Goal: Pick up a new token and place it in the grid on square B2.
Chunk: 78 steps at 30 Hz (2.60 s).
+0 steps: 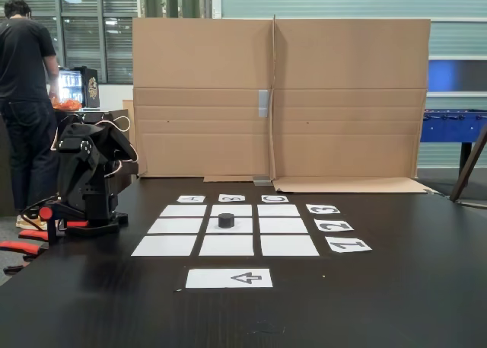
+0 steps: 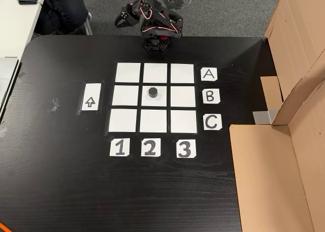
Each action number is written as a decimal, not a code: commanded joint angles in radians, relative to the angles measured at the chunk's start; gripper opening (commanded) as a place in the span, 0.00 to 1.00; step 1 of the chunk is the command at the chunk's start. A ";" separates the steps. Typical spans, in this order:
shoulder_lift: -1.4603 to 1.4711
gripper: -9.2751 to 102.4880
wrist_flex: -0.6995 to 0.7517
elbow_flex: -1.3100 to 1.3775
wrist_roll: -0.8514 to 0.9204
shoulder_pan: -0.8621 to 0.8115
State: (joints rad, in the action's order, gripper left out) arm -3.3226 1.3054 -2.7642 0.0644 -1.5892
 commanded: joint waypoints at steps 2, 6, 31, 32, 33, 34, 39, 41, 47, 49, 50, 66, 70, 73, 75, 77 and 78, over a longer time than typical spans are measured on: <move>-0.003 0.08 -0.005 -0.031 0.037 -0.006; -0.003 0.08 -0.015 -0.071 0.052 -0.009; -0.003 0.09 -0.021 -0.095 0.060 -0.015; -0.003 0.09 -0.023 -0.097 0.060 -0.015; -0.003 0.08 -0.026 -0.097 0.060 -0.015; -0.003 0.08 -0.032 -0.101 0.060 -0.015; -0.003 0.09 -0.118 -0.186 0.055 -0.011; -0.003 0.09 -0.117 -0.186 0.041 -0.014; -0.003 0.09 -0.115 -0.184 0.044 -0.006; -0.003 0.09 -0.115 -0.184 0.044 -0.006; -0.003 0.09 -0.115 -0.184 0.043 -0.008; -0.003 0.09 -0.115 -0.184 0.041 -0.014; -0.003 0.09 -0.084 -0.143 0.044 -0.014; -0.003 0.09 -0.028 -0.081 0.044 -0.014; -0.003 0.09 -0.009 -0.055 0.043 -0.014; -0.003 0.09 -0.005 -0.048 0.041 -0.014; -0.003 0.09 -0.005 -0.048 0.041 -0.014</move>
State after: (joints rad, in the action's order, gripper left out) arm -3.3272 1.2947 -2.8563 0.1135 -1.5969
